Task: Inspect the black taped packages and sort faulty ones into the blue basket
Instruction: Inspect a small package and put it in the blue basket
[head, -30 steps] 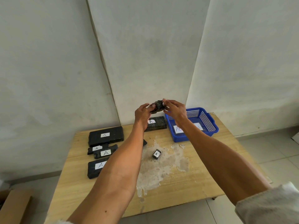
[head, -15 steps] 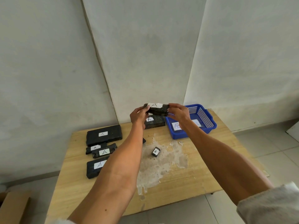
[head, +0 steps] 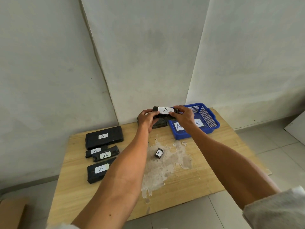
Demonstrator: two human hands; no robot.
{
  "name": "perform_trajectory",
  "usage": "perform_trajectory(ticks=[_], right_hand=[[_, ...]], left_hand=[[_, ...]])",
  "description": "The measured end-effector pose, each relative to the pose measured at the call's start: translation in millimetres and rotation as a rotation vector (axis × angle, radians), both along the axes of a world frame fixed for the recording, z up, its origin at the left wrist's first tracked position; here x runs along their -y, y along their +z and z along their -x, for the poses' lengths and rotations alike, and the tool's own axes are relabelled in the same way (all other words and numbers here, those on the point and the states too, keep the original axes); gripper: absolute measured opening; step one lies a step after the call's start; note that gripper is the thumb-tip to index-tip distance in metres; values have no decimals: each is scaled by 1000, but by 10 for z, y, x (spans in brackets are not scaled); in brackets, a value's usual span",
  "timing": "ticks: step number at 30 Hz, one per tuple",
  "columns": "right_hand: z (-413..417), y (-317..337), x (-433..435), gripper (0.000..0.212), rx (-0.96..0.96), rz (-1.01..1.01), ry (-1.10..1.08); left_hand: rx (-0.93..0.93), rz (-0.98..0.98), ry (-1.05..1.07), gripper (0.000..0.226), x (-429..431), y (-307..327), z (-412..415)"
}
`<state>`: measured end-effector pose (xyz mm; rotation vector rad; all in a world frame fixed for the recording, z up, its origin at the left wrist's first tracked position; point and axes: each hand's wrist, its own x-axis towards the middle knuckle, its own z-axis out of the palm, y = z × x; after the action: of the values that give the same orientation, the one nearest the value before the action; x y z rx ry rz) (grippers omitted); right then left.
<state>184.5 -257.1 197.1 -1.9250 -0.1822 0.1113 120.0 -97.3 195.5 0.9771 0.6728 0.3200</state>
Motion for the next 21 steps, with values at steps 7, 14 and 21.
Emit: perform_trajectory(ticks=[7,14,21], right_hand=[[-17,-118,43,42,107,157,41],[-333,-277,216,54,186,341,177],[-922,-439,312,50,250,479,261]], left_hand=[[4,-25,-36,37,6,-124,-92],[-21,21,-31,34,204,-359,-396],[-60,30,-4,32,352,-539,-866]])
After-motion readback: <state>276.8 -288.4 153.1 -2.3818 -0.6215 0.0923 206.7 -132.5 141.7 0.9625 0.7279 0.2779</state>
